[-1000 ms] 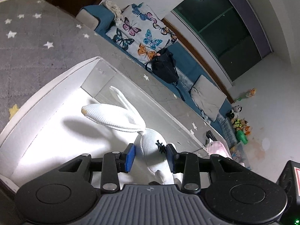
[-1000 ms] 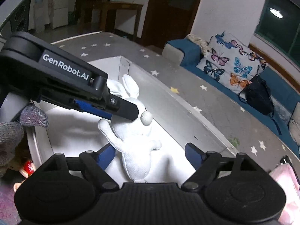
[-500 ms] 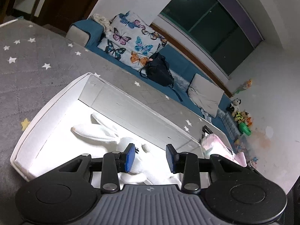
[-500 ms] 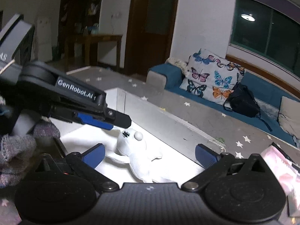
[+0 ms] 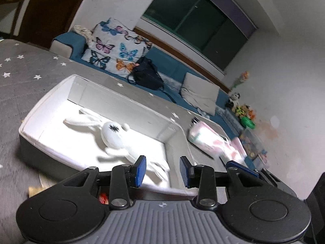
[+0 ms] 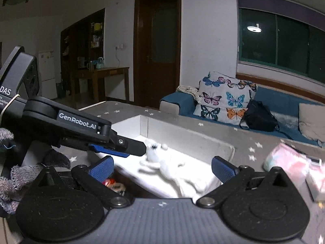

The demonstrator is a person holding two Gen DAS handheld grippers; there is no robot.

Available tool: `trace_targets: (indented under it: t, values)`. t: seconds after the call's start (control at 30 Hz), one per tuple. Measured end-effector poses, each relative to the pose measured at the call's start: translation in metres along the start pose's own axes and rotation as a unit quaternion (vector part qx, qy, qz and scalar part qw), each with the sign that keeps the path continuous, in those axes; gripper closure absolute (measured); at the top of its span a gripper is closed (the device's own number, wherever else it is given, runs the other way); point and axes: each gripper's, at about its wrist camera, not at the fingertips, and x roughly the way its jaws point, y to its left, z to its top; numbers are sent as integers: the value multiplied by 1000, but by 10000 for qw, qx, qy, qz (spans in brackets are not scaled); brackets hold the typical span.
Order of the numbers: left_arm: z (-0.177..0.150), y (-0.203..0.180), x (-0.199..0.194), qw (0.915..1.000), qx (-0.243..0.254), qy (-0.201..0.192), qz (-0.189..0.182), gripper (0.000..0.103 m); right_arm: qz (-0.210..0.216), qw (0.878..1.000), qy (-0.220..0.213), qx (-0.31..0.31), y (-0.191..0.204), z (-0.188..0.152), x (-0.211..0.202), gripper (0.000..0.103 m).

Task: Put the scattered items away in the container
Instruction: 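Move the left gripper to the green alien toy and grasp it, then lift the green alien toy with the left gripper toward the box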

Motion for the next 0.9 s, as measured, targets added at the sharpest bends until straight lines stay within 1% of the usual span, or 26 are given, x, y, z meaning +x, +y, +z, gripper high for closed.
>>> trace_targets:
  t: [0.1, 0.23, 0.33, 0.47, 0.63, 0.73, 0.9]
  values:
    - [-14, -11, -5, 9997, 192, 83, -89, 65, -94, 9999, 35, 16, 3, -13, -16, 0]
    - [-33, -21, -6, 9988, 299, 309, -254, 65, -112, 9996, 218, 150, 6, -34, -26, 0]
    - [-47, -28, -5, 9976, 377, 462, -348, 65, -157, 9992, 232, 283, 4, -50, -34, 0]
    - [-63, -35, 1, 9950, 416, 742, -527, 65, -194, 9979, 486, 372, 2, -62, -34, 0]
    - [-80, -44, 9, 9906, 515, 1081, -662, 65, -128, 9957, 808, 423, -1, -80, -30, 0]
    - [-87, -48, 14, 9888, 570, 1218, -653, 65, -166, 9943, 933, 483, 1, -87, -27, 0]
    - [-93, -51, 19, 9869, 563, 1366, -654, 65, -91, 9912, 1118, 705, -4, -98, -18, 0]
